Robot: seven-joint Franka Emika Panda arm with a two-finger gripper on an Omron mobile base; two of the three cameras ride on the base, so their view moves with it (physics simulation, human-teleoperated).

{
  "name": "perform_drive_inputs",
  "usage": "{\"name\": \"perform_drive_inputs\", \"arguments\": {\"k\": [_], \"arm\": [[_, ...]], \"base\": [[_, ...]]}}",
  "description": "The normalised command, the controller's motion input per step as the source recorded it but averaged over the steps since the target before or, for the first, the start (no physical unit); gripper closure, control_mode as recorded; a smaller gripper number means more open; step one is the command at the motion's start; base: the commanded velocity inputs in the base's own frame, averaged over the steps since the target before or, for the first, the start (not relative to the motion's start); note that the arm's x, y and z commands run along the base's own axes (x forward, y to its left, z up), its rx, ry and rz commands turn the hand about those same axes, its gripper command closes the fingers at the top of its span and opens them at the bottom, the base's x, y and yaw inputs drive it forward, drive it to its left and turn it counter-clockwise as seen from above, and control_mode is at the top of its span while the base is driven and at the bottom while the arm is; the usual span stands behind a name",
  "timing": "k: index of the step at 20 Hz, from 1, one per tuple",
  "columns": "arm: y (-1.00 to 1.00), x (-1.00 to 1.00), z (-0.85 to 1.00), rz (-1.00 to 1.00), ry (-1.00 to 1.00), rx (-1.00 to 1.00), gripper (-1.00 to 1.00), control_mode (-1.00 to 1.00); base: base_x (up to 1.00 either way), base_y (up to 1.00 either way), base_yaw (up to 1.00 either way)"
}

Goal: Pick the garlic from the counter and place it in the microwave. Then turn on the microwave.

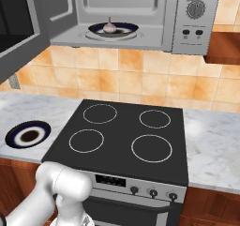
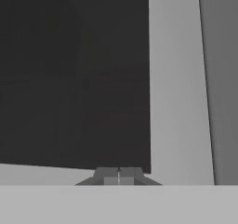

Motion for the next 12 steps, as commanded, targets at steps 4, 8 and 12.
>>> {"name": "perform_drive_inputs", "arguments": {"k": [4, 8, 12], "arm": [[-0.28, 0.02, 0.03, 0.00, 0.00, 0.00, 1.00, -1.00], [-0.31, 0.11, 0.00, 0.02, 0.00, 0.00, 1.00, -1.00], [-0.31, 0.10, 0.01, 0.02, 0.00, 0.00, 1.00, -1.00]], "base": [[0.00, 0.00, 0.00], [0.00, 0.00, 0.00], [0.00, 0.00, 0.00]]}}
